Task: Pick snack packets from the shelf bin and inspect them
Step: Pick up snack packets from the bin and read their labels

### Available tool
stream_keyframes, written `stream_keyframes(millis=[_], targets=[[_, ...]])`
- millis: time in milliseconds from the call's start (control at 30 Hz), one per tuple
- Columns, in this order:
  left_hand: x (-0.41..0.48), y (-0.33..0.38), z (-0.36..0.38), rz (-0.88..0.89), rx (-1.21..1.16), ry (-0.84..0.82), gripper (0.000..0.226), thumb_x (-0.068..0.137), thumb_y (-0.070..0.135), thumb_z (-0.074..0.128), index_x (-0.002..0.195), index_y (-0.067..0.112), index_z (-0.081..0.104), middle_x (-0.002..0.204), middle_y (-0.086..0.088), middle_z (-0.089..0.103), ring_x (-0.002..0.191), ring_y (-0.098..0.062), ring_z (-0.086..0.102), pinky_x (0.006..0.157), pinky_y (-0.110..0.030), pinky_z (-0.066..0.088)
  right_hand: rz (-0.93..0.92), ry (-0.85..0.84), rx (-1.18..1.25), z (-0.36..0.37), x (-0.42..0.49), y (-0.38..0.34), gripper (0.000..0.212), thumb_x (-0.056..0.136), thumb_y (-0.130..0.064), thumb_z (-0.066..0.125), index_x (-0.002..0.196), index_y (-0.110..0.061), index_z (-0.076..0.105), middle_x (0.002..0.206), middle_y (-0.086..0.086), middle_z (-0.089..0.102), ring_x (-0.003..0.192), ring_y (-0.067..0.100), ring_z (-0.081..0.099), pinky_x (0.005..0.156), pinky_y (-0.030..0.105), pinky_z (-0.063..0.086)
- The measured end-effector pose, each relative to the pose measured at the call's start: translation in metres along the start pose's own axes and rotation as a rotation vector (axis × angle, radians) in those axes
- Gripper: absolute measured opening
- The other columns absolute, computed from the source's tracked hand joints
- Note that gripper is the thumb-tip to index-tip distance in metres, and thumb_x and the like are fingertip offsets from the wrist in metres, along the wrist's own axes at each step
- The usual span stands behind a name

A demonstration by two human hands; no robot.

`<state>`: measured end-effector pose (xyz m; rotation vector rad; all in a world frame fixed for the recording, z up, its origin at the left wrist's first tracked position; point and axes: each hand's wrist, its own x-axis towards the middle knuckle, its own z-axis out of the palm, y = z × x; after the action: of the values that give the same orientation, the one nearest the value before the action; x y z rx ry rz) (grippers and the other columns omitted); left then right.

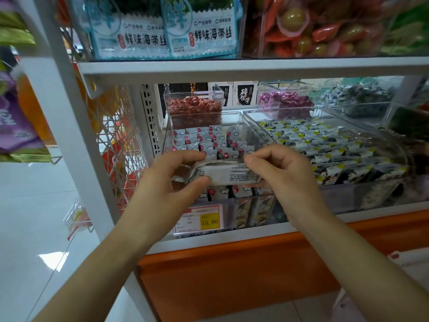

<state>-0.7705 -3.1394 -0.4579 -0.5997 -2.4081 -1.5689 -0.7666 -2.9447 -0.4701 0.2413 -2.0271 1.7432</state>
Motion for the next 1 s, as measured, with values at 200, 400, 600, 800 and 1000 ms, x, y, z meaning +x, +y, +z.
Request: stream_keyframes(millis=[200,400,600,800,1000], targets=[[0.000,0.002,0.004,-0.016,0.023,0.058,0.015,0.075,0.039,0.064,0.089,0.033,0.061,0.089,0.009,0.062,0.080,-0.006,0.062,0.068,-0.019,0.053,-0.085,0.038,-0.147,0.006,0.002,0.001,0.020,0.085,-0.020,0.064,0.068,-0.009,0.063,0.064,0.011,0.058,0.060,0.020,0.057,0.059,0.026,0.051],[0.006,0.002,-0.002,-0.027,0.004,0.126,0.022,0.083,0.028,0.064,0.067,0.012,0.064,0.062,0.001,0.063,0.051,-0.003,0.056,0.048,-0.012,0.045,-0.088,-0.021,-0.126,0.011,0.002,0.002,0.017,0.085,-0.017,0.065,0.068,-0.017,0.065,0.059,-0.009,0.059,0.058,0.003,0.055,0.059,0.016,0.047],[0.009,-0.004,-0.002,-0.069,0.026,0.205,0.020,0.085,0.023,0.062,0.071,0.011,0.067,0.066,0.001,0.066,0.056,-0.001,0.064,0.043,-0.012,0.047,0.006,-0.145,0.077,0.008,0.000,-0.001,0.014,0.082,-0.017,0.066,0.093,-0.026,0.070,0.087,-0.009,0.072,0.082,0.006,0.068,0.068,0.019,0.055],[0.008,-0.003,-0.004,-0.107,-0.072,0.152,0.026,0.089,0.038,0.053,0.078,0.023,0.070,0.078,0.000,0.072,0.072,-0.012,0.069,0.065,-0.031,0.059,-0.012,-0.137,0.036,0.006,0.003,-0.002,0.035,0.082,-0.014,0.066,0.114,-0.027,0.062,0.100,0.006,0.070,0.078,0.013,0.071,0.072,0.021,0.056],[0.016,0.000,0.007,-0.082,0.009,0.082,0.041,0.093,0.029,0.050,0.133,0.023,0.045,0.105,0.003,0.063,0.091,-0.013,0.065,0.080,-0.031,0.054,-0.021,-0.034,-0.030,0.014,0.018,-0.003,0.023,0.084,-0.021,0.065,0.107,-0.022,0.064,0.084,-0.003,0.071,0.056,0.011,0.067,0.057,0.015,0.052]])
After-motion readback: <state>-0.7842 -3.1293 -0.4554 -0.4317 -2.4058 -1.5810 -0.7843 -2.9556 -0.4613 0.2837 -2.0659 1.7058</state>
